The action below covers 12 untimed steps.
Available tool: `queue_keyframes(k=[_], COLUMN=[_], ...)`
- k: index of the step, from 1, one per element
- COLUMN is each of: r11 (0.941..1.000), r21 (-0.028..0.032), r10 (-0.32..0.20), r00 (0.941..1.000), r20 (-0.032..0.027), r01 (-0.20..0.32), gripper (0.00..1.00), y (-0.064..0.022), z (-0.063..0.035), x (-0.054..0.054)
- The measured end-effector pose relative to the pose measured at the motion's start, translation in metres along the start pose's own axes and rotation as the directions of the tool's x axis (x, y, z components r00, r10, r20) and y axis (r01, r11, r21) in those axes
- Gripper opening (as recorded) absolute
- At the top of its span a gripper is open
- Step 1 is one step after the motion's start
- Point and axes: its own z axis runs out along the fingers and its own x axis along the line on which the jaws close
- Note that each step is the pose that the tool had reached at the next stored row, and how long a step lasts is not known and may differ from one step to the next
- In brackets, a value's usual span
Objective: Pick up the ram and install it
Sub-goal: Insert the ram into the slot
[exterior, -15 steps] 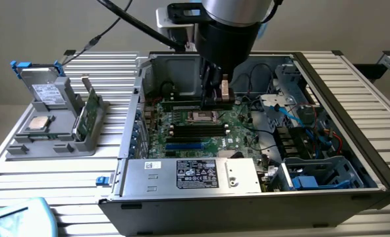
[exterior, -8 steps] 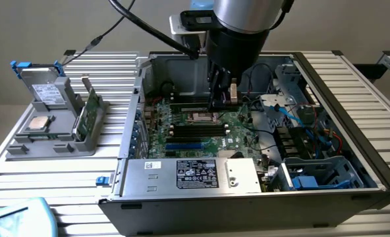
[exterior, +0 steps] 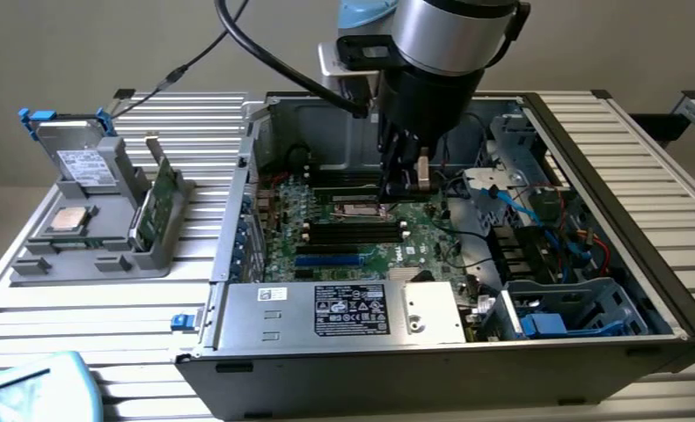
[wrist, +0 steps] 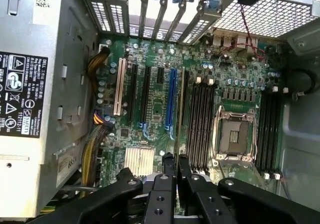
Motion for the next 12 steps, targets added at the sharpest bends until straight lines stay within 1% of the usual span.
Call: queue_keyframes(k=[4, 6, 8, 12], r11=[1.0, 1.0, 0.9999, 0.9996], r21=[-0.0038, -0.0067, -0.0125, -0.0261], r10=[0.001, 0.002, 0.003, 0.005], r00=[1.0, 1.0, 1.0, 0.9999], r20=[0.0003, 0.0, -0.0024, -0.0101], r01=[-0.001, -0.002, -0.003, -0.005], gripper=[0.14, 0.14, 0.14, 0.14], y=[-0.0021, -0.0029, -0.0034, -0.0042], z=[0.008, 0.0117, 0.0142, 0.0184], x=[-0.006, -0.009, -0.012, -0.017])
